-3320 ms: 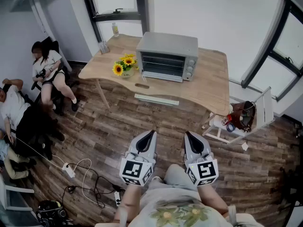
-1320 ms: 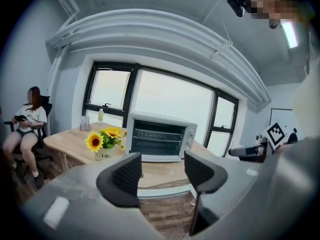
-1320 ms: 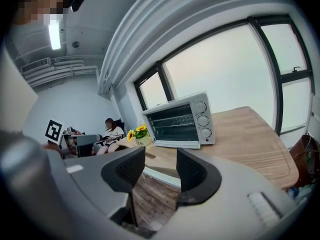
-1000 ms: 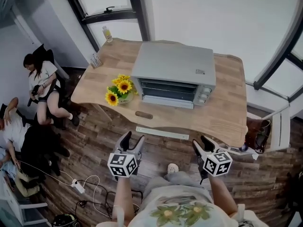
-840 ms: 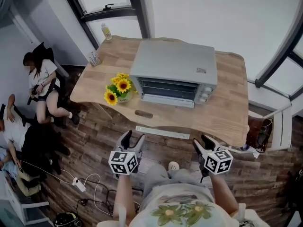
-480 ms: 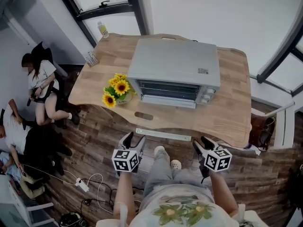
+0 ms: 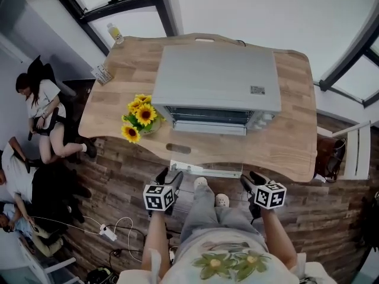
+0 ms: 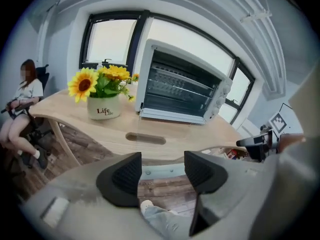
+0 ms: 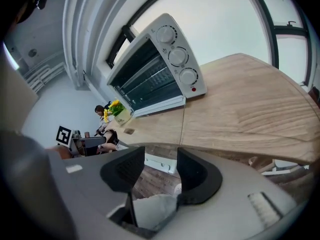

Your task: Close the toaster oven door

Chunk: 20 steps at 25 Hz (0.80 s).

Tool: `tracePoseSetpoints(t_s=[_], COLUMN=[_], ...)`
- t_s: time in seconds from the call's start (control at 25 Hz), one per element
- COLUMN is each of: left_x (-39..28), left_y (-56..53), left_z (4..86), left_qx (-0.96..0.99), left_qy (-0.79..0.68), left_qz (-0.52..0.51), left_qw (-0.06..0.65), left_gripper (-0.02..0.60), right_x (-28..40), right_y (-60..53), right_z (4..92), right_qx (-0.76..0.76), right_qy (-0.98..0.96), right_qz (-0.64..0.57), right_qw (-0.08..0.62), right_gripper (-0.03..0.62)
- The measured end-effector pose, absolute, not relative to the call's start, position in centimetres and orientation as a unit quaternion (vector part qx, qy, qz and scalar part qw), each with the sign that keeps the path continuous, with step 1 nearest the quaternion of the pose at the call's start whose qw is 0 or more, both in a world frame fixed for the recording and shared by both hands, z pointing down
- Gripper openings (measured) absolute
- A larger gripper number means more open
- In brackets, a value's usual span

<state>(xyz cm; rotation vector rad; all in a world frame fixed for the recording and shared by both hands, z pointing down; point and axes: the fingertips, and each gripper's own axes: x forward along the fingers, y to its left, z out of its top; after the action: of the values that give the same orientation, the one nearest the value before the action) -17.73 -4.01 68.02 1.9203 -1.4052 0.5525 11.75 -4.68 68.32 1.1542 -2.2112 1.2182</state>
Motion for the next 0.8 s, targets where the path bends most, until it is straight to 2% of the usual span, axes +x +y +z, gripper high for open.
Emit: tracePoseSetpoints(t_s=[0.36, 0.8], left_x=[-19.4, -19.9], left_y=[-4.6, -4.8], left_z=[72.2, 75.7], left_qx=[0.710, 0.693], left_qy=[-0.530, -0.510], left_qz=[0.175, 0.165], left_qw=[0.430, 0.482], left_gripper=[0.268, 0.268], right_x=[11.3, 10.5], right_y=[-4.5, -4.5], right_z=[72.6, 75.2], right_qx=[0.405, 0.397], right_qy=[-0.755, -0.742], right_qz=[0.475, 0.507], right_qw=[0.199, 0.187], right_gripper=[0.206, 0.181])
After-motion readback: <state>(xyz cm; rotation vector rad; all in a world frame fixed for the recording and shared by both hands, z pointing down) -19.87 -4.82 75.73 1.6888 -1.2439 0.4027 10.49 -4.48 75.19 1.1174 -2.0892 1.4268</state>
